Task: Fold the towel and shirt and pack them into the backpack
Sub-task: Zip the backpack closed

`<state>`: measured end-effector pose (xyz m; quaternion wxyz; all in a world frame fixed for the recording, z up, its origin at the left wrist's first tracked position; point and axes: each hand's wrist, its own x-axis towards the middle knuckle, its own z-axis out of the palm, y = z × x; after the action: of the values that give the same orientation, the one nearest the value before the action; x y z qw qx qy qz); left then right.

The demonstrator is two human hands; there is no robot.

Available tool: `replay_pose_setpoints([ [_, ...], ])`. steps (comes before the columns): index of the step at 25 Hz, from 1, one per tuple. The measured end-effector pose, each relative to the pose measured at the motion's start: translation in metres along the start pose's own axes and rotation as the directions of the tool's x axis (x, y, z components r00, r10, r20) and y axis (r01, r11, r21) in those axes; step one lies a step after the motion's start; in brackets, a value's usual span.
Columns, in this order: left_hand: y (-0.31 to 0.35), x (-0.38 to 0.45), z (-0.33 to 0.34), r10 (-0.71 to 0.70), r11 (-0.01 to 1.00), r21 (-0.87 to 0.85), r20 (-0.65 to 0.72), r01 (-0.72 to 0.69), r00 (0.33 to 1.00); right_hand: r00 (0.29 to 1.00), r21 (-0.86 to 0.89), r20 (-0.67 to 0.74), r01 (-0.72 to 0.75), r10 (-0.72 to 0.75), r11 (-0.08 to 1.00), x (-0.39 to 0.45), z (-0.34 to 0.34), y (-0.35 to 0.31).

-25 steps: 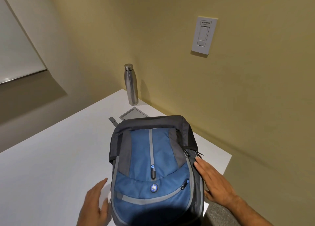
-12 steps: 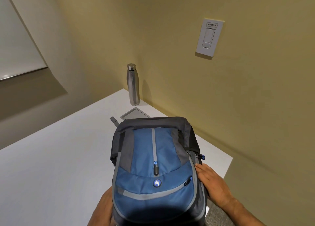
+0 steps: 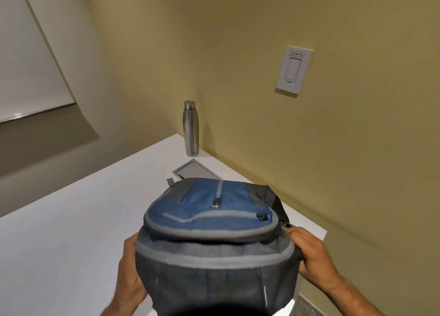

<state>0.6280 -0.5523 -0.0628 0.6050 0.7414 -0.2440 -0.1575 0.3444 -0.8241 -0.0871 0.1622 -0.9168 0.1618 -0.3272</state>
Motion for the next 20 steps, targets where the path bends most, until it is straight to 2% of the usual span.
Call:
replay_pose_setpoints([
  [2, 0.012, 0.016, -0.001, 0.133, 0.99, -0.052, -0.012, -0.134, 0.991, 0.996, 0.032, -0.088, -0.032, 0.035, 0.999, 0.016, -0.011, -0.007],
  [4, 0.036, 0.032, 0.0, 0.247, 0.959, -0.118, -0.093, -0.257, 0.965, 0.985, 0.08, -0.154, -0.071, 0.083, 0.994, 0.031, -0.019, -0.016],
  [6, 0.064, 0.044, 0.007, 0.368, 0.911, -0.172, -0.077, -0.376, 0.927, 0.973, 0.155, -0.202, -0.084, 0.115, 0.984, 0.043, -0.028, -0.03],
  [8, 0.076, 0.058, 0.011, 0.403, 0.905, -0.134, -0.041, -0.404, 0.914, 0.96, 0.206, -0.236, -0.1, 0.148, 0.973, 0.05, -0.036, -0.04],
  [12, 0.091, 0.074, 0.021, 0.414, 0.908, -0.092, 0.059, -0.408, 0.908, 0.93, 0.302, -0.251, -0.188, 0.268, 0.935, 0.051, -0.043, -0.046],
  [15, 0.093, 0.081, 0.024, 0.354, 0.935, -0.074, 0.128, -0.347, 0.926, 0.896, 0.383, -0.24, -0.266, 0.373, 0.885, 0.055, -0.044, -0.048],
  [18, 0.086, 0.085, 0.026, 0.235, 0.969, 0.04, 0.143, -0.243, 0.961, 0.879, 0.419, -0.211, -0.313, 0.427, 0.852, 0.063, -0.044, -0.05],
  [20, 0.08, 0.089, 0.028, 0.123, 0.979, 0.148, 0.13, -0.142, 0.984, 0.876, 0.461, -0.124, -0.366, 0.467, 0.809, 0.064, -0.046, -0.051],
])
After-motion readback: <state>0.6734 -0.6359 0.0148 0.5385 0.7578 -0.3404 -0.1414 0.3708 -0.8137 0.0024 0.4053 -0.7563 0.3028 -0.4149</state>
